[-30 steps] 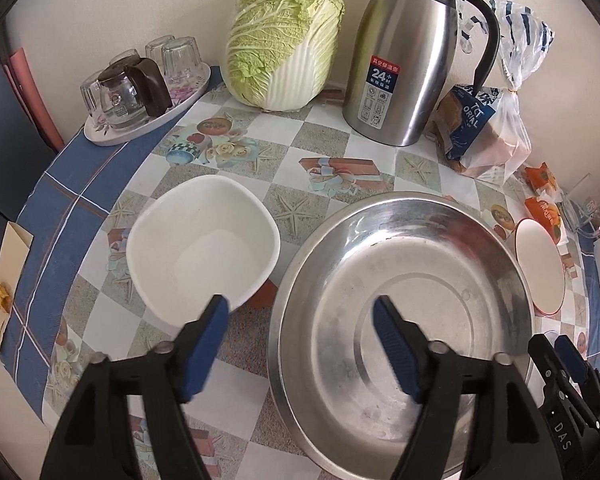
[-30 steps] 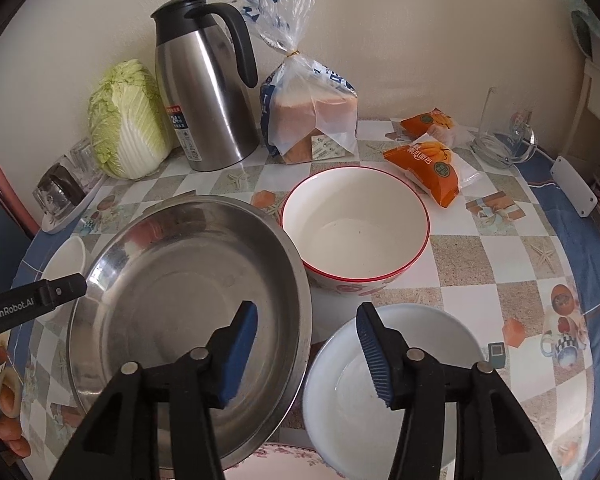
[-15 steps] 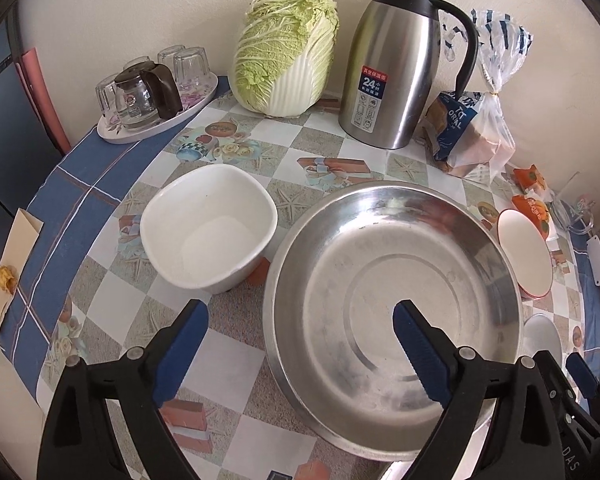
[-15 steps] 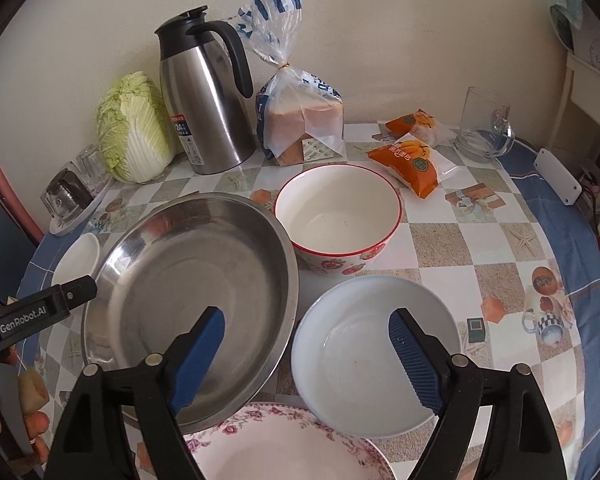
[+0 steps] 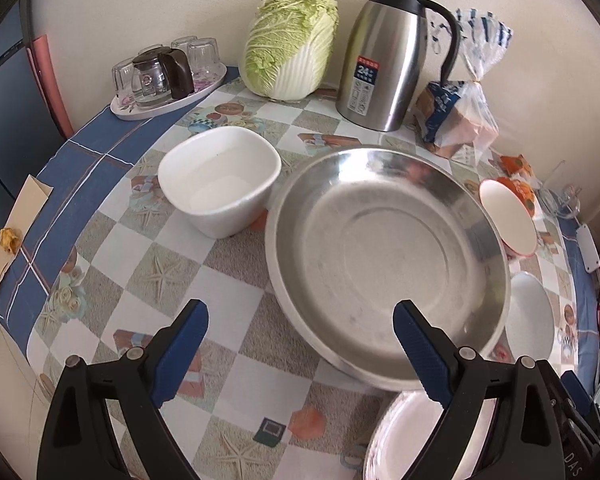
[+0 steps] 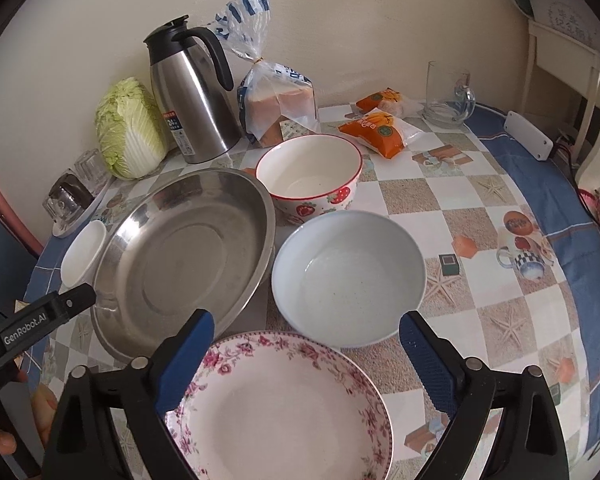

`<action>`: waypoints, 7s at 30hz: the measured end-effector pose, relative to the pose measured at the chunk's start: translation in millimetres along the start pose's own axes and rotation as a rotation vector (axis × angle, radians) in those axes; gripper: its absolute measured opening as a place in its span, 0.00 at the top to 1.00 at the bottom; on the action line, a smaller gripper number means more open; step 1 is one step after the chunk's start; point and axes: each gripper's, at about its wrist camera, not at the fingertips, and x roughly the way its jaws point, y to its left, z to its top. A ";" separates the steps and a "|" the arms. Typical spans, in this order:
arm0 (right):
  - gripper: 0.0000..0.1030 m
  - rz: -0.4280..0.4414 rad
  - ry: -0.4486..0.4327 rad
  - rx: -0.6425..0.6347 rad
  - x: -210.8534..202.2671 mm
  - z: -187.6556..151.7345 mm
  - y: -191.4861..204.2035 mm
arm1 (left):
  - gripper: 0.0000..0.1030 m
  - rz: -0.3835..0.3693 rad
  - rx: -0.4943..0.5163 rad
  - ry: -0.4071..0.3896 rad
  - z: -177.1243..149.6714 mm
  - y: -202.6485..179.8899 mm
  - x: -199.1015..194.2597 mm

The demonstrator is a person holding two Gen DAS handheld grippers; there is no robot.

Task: Organize plates and bowls
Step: 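Move both open tools to the rim of the pink-rose floral plate, then close both tools on the floral plate rim, then lift the floral plate with both tools and carry it over the steel basin, then lower the floral plate into the steel basin with both tools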

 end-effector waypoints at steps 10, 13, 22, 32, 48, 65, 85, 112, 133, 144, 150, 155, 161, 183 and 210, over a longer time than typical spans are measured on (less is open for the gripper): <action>0.07 -0.015 0.045 0.066 -11.8 -27.4 -18.7 | 0.09 -0.037 0.011 0.007 -28.3 -5.6 -8.2; 0.07 -0.024 0.071 0.091 -10.8 -35.5 -26.0 | 0.09 -0.054 0.000 0.045 -35.1 -6.2 -1.8; 0.07 -0.026 0.165 0.158 4.0 -57.1 -44.1 | 0.09 -0.094 0.025 0.163 -55.4 -21.4 20.3; 0.07 -0.010 0.234 0.199 25.7 -64.8 -52.7 | 0.09 -0.117 0.065 0.294 -62.0 -40.7 50.0; 0.45 0.023 0.252 0.218 46.4 -62.2 -51.8 | 0.47 -0.099 0.158 0.349 -69.0 -74.0 68.5; 0.79 0.044 0.254 0.278 50.5 -65.6 -63.1 | 0.75 -0.214 0.125 0.352 -71.5 -77.1 66.2; 0.87 0.124 0.222 0.351 17.2 -80.1 -99.3 | 0.80 -0.280 0.123 0.335 -69.8 -60.5 43.5; 0.87 0.144 0.130 0.321 -23.4 -78.0 -100.7 | 0.80 -0.336 0.182 0.224 -64.4 -53.7 -3.5; 0.87 0.155 0.087 0.257 -18.6 -20.4 -75.9 | 0.80 -0.384 0.063 0.177 -1.3 -51.1 0.1; 0.87 0.182 0.071 0.222 6.0 23.0 -56.6 | 0.80 -0.372 0.020 0.130 45.4 -52.5 19.2; 0.87 0.201 0.065 0.224 25.6 39.7 -53.0 | 0.80 -0.380 -0.001 0.113 62.1 -50.2 33.6; 0.87 0.215 0.065 0.218 42.3 50.3 -46.9 | 0.80 -0.372 -0.024 0.103 72.8 -44.1 42.9; 0.87 0.239 0.051 0.200 53.8 55.5 -34.6 | 0.80 -0.367 -0.043 0.086 79.5 -29.2 47.1; 0.87 0.312 0.113 0.132 91.4 47.6 26.7 | 0.80 -0.331 -0.164 0.112 85.9 34.8 69.8; 0.88 0.273 0.133 0.110 112.8 44.9 25.5 | 0.80 -0.390 -0.095 0.118 85.3 2.6 84.6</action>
